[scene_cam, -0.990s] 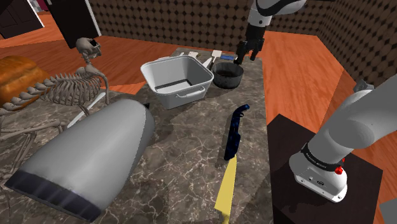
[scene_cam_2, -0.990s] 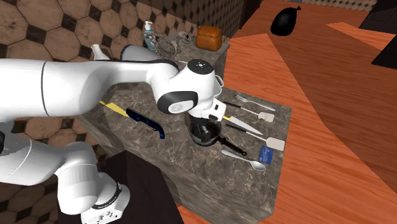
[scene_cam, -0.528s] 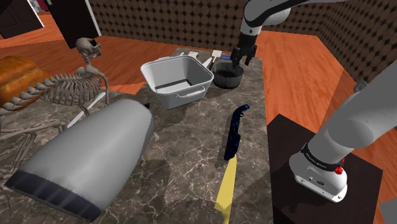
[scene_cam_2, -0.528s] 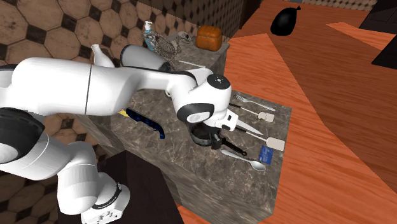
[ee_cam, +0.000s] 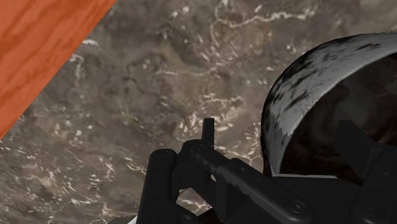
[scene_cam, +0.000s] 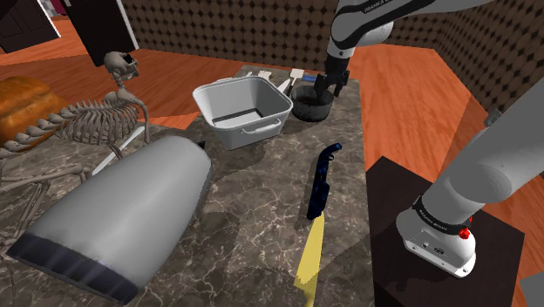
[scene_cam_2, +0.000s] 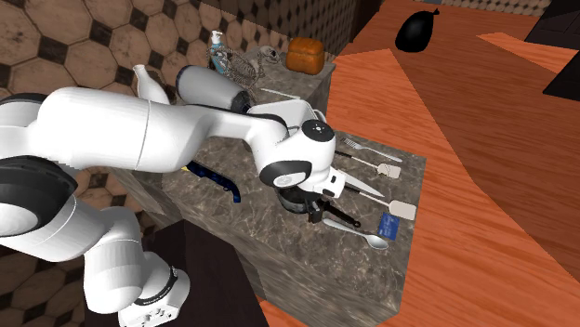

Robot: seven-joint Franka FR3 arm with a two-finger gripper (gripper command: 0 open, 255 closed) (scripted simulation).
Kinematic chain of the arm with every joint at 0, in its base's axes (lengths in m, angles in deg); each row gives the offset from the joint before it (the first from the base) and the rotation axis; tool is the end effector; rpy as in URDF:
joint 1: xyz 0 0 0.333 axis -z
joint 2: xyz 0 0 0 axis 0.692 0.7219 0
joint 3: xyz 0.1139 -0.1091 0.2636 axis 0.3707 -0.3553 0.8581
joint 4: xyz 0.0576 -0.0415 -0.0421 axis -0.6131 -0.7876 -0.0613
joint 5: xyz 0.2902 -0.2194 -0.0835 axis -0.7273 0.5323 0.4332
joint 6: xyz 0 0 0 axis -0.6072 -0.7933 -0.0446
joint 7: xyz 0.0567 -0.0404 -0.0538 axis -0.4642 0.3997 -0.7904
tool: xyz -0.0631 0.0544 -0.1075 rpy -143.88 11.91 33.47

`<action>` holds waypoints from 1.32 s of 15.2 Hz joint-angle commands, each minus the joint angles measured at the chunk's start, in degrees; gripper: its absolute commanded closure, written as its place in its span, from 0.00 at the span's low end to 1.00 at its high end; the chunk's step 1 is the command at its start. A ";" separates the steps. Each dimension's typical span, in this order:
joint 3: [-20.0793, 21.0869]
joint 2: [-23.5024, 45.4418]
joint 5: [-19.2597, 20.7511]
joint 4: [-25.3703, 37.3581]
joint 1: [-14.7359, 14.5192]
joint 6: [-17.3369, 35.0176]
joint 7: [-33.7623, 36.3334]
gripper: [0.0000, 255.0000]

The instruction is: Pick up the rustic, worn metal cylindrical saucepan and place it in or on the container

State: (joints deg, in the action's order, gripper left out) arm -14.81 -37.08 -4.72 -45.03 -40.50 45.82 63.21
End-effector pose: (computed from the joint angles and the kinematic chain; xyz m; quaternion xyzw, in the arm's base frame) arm 0.4767 -0.0908 0.3765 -0.9954 0.0898 -0.0032 0.0338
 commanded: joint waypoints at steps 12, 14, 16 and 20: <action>0.01 0.01 -0.01 -0.06 -0.01 0.08 0.00 1.00; 0.00 0.03 -0.01 -0.04 -0.01 0.09 0.00 1.00; 0.03 -0.66 0.16 0.84 0.01 -1.47 0.19 1.00; 0.08 -1.89 0.46 2.73 0.03 -4.57 0.55 1.00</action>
State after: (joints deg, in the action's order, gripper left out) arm -14.70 -38.42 -4.37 -42.68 -40.51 42.17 63.72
